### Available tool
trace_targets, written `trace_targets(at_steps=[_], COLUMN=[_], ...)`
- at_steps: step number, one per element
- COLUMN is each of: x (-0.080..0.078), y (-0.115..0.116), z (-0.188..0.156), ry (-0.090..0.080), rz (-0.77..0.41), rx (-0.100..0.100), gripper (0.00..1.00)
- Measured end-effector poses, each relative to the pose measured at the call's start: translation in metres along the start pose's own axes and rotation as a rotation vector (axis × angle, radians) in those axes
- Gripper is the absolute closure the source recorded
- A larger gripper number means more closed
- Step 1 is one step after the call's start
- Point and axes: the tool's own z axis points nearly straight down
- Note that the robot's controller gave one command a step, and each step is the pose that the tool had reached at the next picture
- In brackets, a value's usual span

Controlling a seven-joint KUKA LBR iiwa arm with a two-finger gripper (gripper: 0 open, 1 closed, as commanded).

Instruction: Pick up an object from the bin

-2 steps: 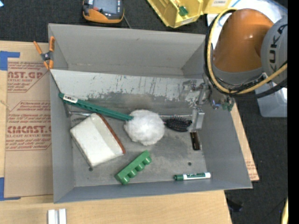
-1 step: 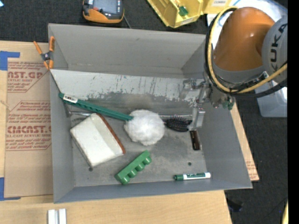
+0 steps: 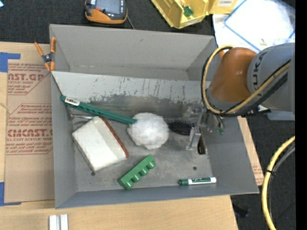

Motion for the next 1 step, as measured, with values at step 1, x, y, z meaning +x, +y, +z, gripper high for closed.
trace_targets(at_steps=[1], x=[-0.0018], y=[-0.0063], z=[-0.0533], ry=[-0.008], rz=[-0.142], rx=[0.000], gripper=[0.00])
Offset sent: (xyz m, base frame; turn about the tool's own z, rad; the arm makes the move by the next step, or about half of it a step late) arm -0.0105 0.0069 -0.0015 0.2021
